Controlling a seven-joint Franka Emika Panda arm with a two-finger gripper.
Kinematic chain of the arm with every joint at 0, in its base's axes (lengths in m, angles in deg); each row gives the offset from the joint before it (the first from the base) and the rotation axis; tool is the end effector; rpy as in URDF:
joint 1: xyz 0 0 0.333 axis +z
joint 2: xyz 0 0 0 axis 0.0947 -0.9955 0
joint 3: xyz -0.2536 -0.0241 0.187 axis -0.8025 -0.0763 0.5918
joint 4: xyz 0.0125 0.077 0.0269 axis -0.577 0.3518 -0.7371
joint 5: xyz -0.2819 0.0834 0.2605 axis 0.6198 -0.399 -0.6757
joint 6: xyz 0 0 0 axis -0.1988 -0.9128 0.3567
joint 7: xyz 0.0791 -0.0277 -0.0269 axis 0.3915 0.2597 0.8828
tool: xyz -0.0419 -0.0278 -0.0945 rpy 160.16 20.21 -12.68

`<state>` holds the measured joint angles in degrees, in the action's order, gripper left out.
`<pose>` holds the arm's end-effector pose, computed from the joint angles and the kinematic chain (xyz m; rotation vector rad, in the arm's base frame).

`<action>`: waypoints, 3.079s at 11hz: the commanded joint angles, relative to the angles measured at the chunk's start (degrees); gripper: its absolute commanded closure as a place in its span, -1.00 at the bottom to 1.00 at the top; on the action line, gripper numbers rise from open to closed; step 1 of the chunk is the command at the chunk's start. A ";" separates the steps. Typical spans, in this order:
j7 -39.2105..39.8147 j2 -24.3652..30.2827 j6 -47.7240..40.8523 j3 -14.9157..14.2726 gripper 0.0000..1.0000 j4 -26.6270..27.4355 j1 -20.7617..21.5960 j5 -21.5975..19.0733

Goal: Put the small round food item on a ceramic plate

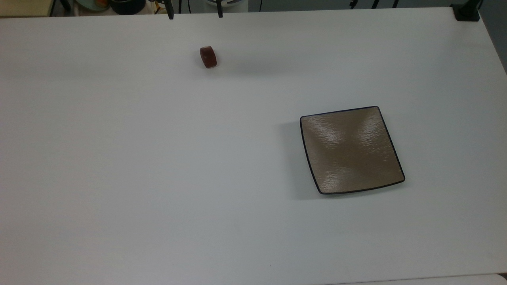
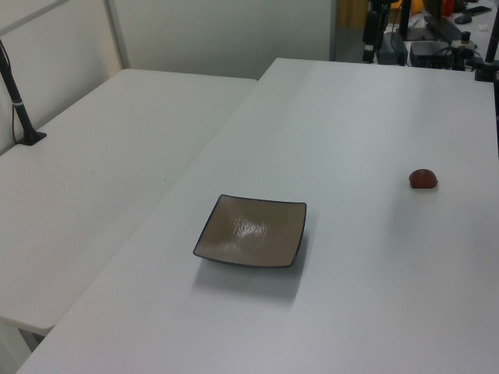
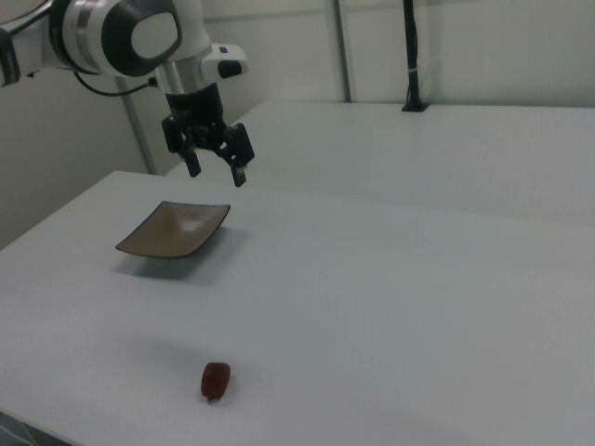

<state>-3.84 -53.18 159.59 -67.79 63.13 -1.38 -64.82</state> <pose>0.5620 0.0281 0.6154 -3.0877 -0.1359 -0.1167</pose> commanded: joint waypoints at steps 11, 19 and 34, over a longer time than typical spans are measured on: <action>0.10 1.48 -0.13 0.09 -1.00 8.03 1.92 0.44; 9.33 2.18 -0.67 -0.26 -1.00 22.34 1.92 5.71; 9.24 6.67 30.19 -0.34 -0.99 48.20 1.31 10.63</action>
<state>4.29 -47.68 188.01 -67.78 109.34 -0.09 -56.26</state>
